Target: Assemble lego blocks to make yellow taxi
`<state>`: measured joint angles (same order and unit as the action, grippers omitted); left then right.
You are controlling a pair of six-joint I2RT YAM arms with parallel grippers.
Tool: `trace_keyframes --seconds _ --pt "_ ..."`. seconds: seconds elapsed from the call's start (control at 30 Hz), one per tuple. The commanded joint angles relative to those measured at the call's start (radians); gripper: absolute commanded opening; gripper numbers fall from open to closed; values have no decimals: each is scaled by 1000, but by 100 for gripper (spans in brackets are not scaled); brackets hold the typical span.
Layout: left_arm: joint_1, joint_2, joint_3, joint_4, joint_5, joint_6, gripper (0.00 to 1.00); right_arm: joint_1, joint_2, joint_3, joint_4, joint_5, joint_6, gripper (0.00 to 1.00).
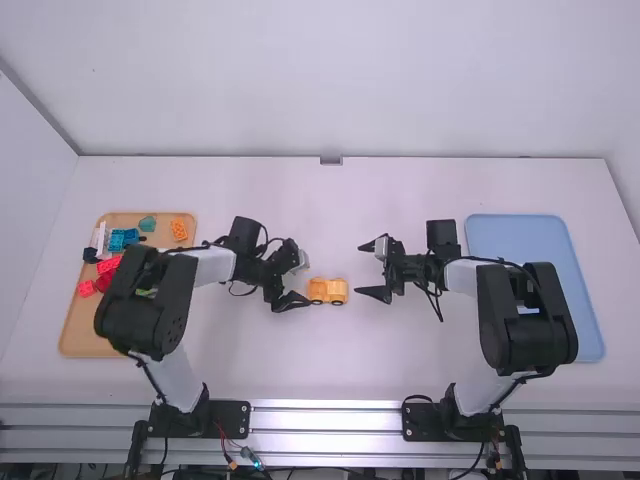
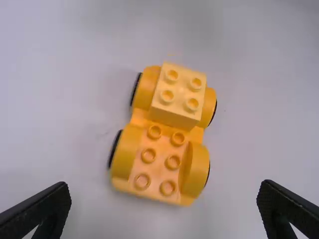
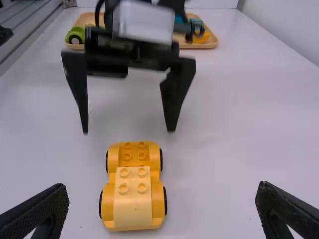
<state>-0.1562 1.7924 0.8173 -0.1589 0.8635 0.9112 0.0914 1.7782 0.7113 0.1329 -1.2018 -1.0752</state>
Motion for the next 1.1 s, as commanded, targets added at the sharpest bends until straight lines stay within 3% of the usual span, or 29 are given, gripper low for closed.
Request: trace_keyframes --seconds 0.0,0.2,0.47,0.53,0.63,0.73,0.83,1.07 --pt "53 -103 -5 -61 7 -6 99 -4 6 -5 2 -5 24 99" --pt "169 -267 -5 -194 -50 -156 99 -6 6 -5 1 -3 24 99" --pt "320 -450 -5 -176 -563 -1120 99 6 6 -5 5 -3 24 98" --pt "360 -515 -5 -229 -774 -1448 99 13 6 -5 14 -2 24 98" --pt "387 -581 -5 -314 -955 -1685 99 15 6 -5 21 -2 24 99" --pt "392 -645 -5 -412 -1088 -1868 99 14 6 -5 20 -5 24 99" --pt "393 -686 -5 -504 -1120 -2011 99 14 6 -5 20 -5 24 99" --pt "394 -702 -5 -575 -1236 -2022 99 14 6 -5 21 -4 24 99"
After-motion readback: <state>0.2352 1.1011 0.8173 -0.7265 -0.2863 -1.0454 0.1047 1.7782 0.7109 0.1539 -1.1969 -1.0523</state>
